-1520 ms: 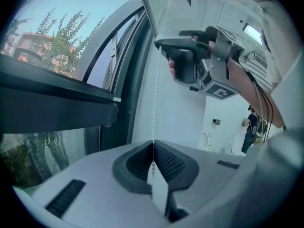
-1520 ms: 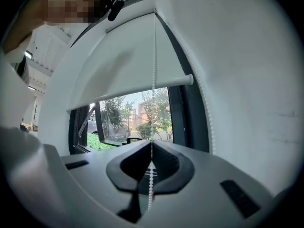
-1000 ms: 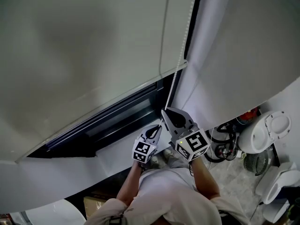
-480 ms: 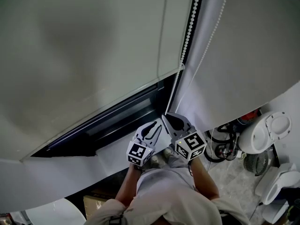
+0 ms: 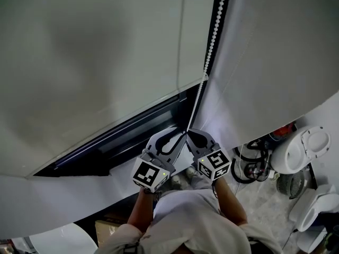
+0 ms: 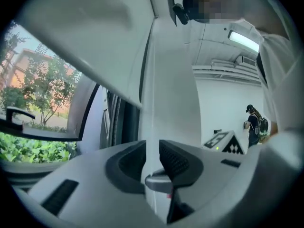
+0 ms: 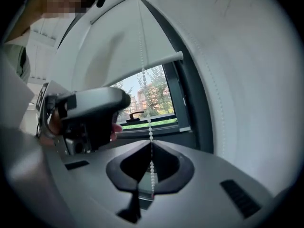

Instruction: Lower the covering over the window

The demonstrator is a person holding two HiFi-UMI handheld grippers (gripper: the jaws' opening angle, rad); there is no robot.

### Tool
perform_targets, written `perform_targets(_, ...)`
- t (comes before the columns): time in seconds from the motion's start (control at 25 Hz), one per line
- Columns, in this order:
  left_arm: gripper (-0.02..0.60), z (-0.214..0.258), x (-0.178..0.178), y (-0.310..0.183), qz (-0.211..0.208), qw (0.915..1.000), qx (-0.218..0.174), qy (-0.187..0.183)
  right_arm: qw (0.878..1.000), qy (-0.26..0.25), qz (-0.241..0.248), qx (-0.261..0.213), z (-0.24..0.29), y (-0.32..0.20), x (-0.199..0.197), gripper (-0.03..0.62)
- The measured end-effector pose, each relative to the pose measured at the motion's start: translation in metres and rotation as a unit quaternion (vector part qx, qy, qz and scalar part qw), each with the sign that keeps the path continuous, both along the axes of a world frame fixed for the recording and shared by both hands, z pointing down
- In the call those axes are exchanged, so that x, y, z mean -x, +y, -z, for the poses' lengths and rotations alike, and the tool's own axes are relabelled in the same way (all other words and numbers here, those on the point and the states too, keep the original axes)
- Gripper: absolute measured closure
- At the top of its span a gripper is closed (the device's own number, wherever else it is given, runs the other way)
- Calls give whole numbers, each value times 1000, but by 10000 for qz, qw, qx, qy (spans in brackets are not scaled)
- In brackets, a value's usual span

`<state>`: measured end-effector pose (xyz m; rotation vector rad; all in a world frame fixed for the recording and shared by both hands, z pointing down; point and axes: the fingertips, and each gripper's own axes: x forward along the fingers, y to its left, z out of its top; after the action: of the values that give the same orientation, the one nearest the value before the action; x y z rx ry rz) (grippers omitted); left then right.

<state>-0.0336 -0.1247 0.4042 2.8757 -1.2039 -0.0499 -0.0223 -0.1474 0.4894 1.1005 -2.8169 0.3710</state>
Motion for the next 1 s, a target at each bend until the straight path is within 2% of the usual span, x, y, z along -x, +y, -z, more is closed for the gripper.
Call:
perform_targets(0.16,495,45,-8,-7,-34,9994,-306,126,10000,-18,5,-7,0,0,0,595)
perform_targets(0.48,495,104,-26,-27,-132,9962,-862,25,10000,-27,54,-12,0,4,5,595)
perform_targets(0.68,498,116,-36,-34,-158,9952,-970,6,10000,-36,75,-15,-1,5,5,595)
perform_targets(0.8,556,116,-36,-35,-124,9957,-920,49,10000,-50,72,-7,-2,5,5,595)
perform_targets(0.92,560,117,-34,-33,-144,9960,-863,180,10000,-12,88,-14,-1,6,6,595)
perform_targets(1.0,561,113,-34,-31,-153,9962,-847,121,9999,72,117,11,-4,5,7,595)
